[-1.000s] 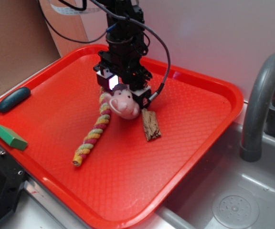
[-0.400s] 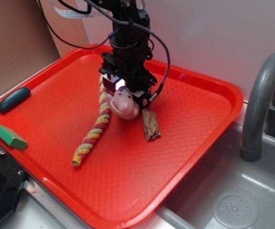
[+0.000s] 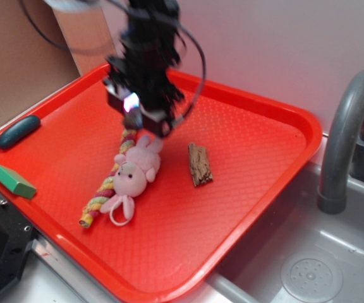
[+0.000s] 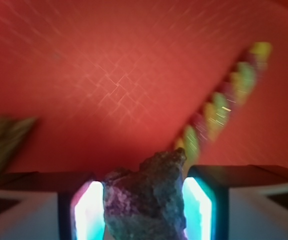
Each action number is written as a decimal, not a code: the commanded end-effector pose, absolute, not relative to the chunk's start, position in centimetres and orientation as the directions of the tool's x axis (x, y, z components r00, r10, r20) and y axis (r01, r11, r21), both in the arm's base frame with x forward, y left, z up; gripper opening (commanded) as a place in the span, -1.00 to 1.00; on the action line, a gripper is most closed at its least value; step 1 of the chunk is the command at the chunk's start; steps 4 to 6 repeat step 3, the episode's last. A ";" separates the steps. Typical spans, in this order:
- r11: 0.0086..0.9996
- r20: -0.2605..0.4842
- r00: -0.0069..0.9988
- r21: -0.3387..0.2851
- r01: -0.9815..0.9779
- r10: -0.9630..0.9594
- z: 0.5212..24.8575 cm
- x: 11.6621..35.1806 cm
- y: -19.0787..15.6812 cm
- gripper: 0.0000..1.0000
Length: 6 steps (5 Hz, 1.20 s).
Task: Grab the rock.
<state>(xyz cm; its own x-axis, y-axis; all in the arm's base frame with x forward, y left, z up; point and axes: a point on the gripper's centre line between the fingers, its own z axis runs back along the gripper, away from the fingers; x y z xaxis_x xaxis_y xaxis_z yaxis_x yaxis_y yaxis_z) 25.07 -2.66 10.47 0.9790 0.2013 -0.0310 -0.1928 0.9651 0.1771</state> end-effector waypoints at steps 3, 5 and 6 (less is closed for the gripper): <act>0.958 0.058 0.957 -0.042 -0.283 0.285 22.7 18.5 -0.5 -1.00; 0.958 0.058 0.957 -0.042 -0.283 0.285 22.7 18.5 -0.5 -1.00; 0.958 0.058 0.957 -0.042 -0.283 0.285 22.7 18.5 -0.5 -1.00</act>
